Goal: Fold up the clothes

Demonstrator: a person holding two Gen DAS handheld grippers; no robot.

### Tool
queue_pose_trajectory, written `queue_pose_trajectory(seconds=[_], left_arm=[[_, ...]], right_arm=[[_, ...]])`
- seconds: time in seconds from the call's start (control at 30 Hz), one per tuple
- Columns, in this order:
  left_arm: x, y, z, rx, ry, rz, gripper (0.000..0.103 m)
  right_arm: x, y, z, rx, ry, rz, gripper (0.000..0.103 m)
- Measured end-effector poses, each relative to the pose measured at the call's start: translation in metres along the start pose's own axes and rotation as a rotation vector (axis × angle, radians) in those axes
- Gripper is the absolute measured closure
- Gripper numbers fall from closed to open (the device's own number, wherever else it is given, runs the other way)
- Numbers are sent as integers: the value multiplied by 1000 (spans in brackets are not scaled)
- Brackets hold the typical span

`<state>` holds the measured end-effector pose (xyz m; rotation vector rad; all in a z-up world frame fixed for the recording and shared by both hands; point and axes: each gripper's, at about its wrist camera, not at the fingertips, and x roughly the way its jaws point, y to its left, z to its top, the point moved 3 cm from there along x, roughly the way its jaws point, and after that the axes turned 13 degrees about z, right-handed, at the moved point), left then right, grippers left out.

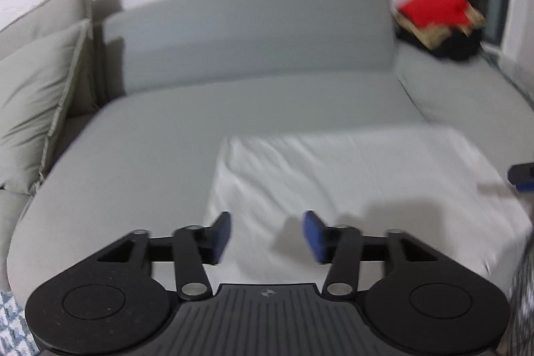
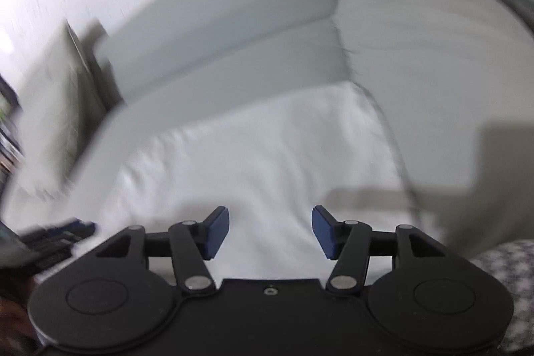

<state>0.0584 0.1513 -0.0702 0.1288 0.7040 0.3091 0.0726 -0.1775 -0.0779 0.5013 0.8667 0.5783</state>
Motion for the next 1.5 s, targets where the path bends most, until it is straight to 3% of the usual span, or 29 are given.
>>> queue_pose_trajectory(seconds=[0.1, 0.27, 0.3, 0.4, 0.5, 0.57, 0.67, 0.73, 1.07, 1.23, 1.3, 1.4, 1.5], left_arm=[[21, 14, 20, -38, -21, 9, 37], [80, 44, 46, -159, -15, -23, 44], [94, 50, 49, -179, -3, -24, 52], [139, 65, 53, -247, 68, -58, 73], [176, 70, 54, -328, 187, -144, 75], [189, 69, 57, -345, 215, -177, 75], [200, 66, 57, -396, 266, -219, 73], [206, 64, 56, -430, 300, -247, 73], [231, 61, 54, -558, 391, -327, 75], [240, 61, 50, -618, 422, -349, 84], [242, 62, 49, -641, 431, -356, 94], [234, 64, 49, -649, 392, -317, 99], [218, 74, 48, -664, 340, -214, 101]], right_arm=[[15, 8, 20, 30, -47, 85, 43], [50, -11, 63, 42, -126, 28, 42], [54, -23, 72, 64, -134, 4, 42], [61, -65, 96, 94, -176, -51, 41], [55, -104, 105, 91, -246, -92, 37], [53, -131, 102, 196, -254, -102, 38], [52, -157, 101, 352, -262, -86, 43], [54, -162, 101, 377, -261, -66, 43], [60, -158, 102, 357, -238, -45, 42], [57, -155, 99, 360, -233, -37, 41], [58, -154, 99, 359, -225, -31, 41], [57, -154, 97, 373, -227, -22, 41], [55, -155, 96, 388, -233, -15, 41]])
